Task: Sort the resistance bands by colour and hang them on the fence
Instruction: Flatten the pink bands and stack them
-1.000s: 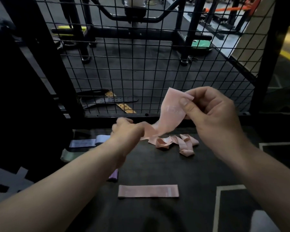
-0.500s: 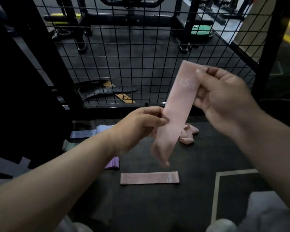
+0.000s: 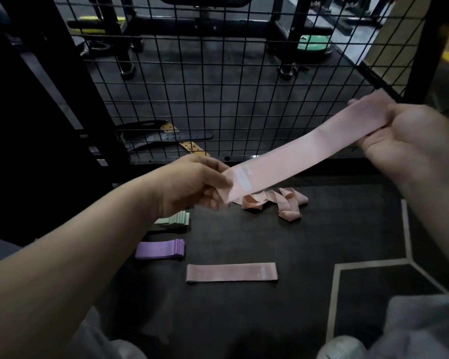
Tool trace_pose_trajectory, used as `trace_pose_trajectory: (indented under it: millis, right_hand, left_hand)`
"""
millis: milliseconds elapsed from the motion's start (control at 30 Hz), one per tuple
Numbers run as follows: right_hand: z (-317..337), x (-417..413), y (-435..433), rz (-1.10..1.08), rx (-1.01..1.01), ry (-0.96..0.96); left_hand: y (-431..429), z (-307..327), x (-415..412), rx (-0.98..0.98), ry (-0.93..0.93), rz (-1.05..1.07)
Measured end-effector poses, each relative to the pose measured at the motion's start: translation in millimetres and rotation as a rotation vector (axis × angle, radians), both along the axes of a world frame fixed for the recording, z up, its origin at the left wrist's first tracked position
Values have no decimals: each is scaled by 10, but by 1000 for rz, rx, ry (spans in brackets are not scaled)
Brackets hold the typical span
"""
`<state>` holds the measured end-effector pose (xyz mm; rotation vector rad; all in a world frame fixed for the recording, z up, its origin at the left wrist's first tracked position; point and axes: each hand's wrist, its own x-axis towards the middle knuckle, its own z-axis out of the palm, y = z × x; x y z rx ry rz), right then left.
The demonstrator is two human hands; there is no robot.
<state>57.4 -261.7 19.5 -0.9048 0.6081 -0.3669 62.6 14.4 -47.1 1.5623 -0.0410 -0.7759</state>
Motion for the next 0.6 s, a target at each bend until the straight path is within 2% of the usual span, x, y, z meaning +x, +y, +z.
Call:
trace_pose_trajectory:
  millis: [100, 200, 367, 467, 600]
  right_hand:
    - [-50, -47, 31, -3, -76, 79]
    - [-99, -105, 137, -4, -161, 127]
    - [-136, -186, 322, -24, -334, 96]
    - [-163, -235, 423, 97, -608, 76]
    - [-257, -314, 527, 469, -1182, 30]
  left_hand:
    - [-20, -70, 77, 88, -86, 213]
    - [-39, -116, 104, 128, -251, 378]
    - [-108, -59, 71, 56, -512, 392]
    - [-150, -43, 33, 97, -669, 341]
    - [-165, -86, 4, 48, -792, 216]
